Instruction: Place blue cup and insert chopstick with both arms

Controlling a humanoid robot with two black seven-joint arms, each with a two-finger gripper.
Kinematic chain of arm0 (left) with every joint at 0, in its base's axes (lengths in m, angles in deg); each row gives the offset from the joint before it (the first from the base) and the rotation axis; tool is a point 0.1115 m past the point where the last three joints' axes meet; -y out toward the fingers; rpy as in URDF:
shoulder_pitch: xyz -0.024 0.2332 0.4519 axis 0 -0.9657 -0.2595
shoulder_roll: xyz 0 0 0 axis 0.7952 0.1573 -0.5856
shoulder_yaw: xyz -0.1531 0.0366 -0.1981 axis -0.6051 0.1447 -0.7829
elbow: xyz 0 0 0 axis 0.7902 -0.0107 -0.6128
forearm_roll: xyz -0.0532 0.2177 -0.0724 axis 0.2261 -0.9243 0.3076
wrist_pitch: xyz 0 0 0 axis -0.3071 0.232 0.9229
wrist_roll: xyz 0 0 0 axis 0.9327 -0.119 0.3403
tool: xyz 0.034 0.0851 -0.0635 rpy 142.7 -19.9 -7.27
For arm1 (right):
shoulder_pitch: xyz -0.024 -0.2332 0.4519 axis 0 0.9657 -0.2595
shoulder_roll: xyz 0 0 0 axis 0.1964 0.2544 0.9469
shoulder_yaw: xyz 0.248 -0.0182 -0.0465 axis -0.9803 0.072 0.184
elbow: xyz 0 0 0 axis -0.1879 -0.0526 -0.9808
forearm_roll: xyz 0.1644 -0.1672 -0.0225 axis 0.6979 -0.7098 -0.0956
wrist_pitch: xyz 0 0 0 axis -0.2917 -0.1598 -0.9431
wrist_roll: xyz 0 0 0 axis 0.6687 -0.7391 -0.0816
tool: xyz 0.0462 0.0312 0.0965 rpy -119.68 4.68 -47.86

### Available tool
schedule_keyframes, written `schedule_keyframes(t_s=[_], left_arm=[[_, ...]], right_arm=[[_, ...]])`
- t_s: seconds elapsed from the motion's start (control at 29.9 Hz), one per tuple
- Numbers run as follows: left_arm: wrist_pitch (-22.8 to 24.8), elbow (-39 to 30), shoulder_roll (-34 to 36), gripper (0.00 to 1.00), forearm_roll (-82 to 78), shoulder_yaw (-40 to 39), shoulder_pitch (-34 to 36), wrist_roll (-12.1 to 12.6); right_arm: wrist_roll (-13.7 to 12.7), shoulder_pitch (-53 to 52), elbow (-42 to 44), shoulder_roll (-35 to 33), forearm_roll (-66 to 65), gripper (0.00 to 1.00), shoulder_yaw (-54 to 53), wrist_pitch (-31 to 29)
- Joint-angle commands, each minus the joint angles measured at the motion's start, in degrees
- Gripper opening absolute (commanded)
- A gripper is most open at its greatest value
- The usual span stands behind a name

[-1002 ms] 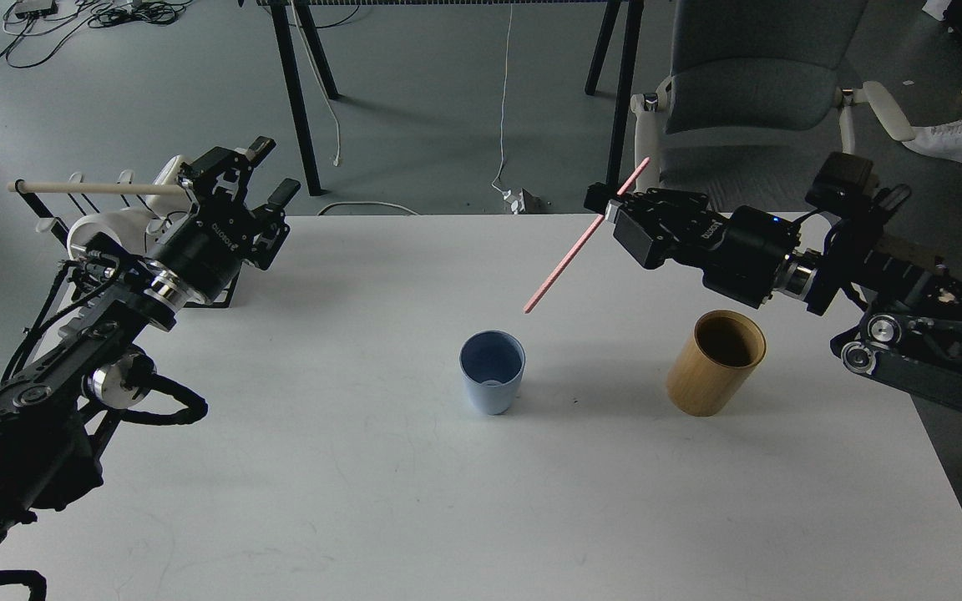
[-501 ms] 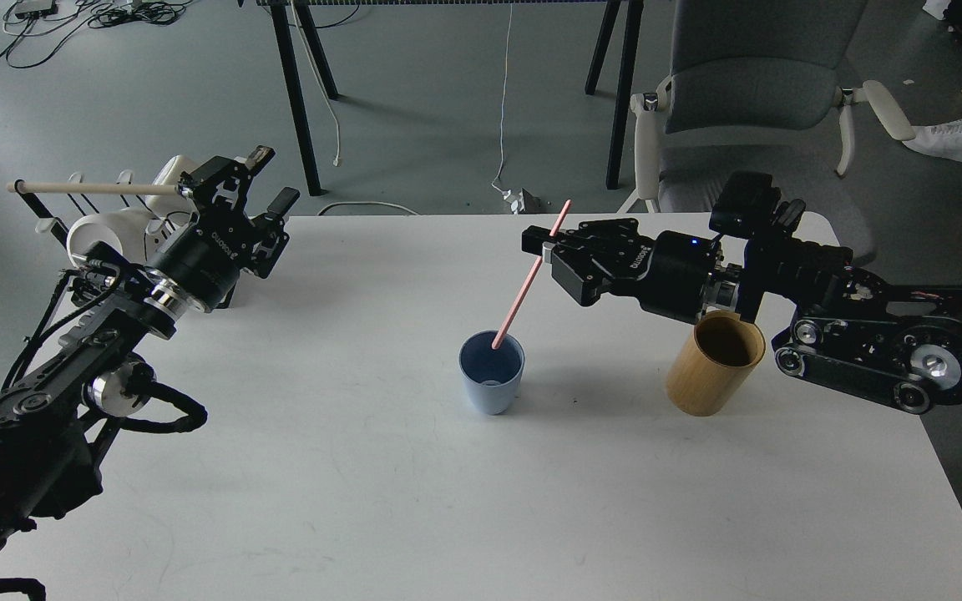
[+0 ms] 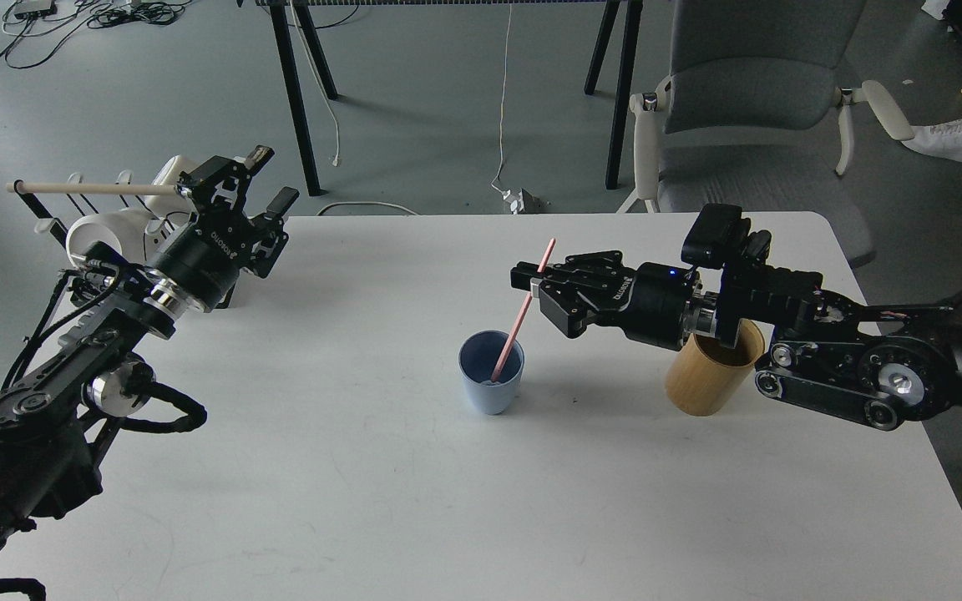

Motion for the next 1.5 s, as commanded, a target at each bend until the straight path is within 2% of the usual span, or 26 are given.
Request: schedule_keyframes(t_s=[0.0, 0.2, 0.3, 0.67, 0.87, 0.94, 1.07, 1.14, 1.24, 1.34, 1.47], left_arm=[[0.0, 0.0, -0.1, 0.63, 0.0, -0.1, 0.0, 0.0], [0.0, 0.0, -0.1, 0.63, 0.0, -0.1, -0.1, 0.0], [0.0, -0.1, -0.1, 0.63, 0.1, -0.5, 0.0, 0.0], [0.0, -0.7, 0.3, 0.64, 4.8, -0.6, 1.9, 0.0], [0.0, -0.7, 0.6, 0.64, 6.1, -0.6, 2.6, 0.0], [0.0, -0.7, 0.6, 0.64, 7.1, -0.6, 2.9, 0.0], [0.0, -0.7, 0.6, 0.66, 7.4, -0.4, 3.3, 0.0], [0.0, -0.7, 0.7, 0.85, 7.5, -0.2, 4.0, 0.0], [0.0, -0.6, 0.9, 0.88, 7.5, -0.3, 4.1, 0.0], [0.0, -0.6, 1.6, 0.92, 7.6, -0.5, 4.2, 0.0], [0.0, -0.7, 1.9, 0.92, 9.0, -0.6, 5.4, 0.0]], right_arm=[[0.0, 0.4, 0.0, 0.1, 0.4, 0.59, -0.1, 0.1], [0.0, 0.5, -1.3, -0.8, 4.8, 0.78, -2.0, 0.7], [0.0, 0.5, -3.2, -2.3, 13.8, 0.82, -6.2, 0.7], [0.0, 5.6, -6.1, -5.1, 55.8, 0.84, -25.4, -0.7], [0.0, 12.3, -12.1, -5.0, 74.2, 0.93, -37.3, -1.8], [0.0, 15.0, -14.1, -5.0, 77.3, 0.94, -40.0, -4.6], [0.0, 18.9, -14.7, -5.0, 77.7, 0.97, -42.6, -18.3], [0.0, 20.0, -14.7, -5.3, 77.8, 0.98, -42.8, -24.7], [0.0, 21.3, -14.3, -5.6, 77.7, 0.99, -42.8, -32.2], [0.0, 22.7, -14.2, -5.6, 77.7, 0.99, -42.8, -35.9], [0.0, 23.6, -14.2, -5.2, 77.7, 0.99, -42.9, -36.0]])
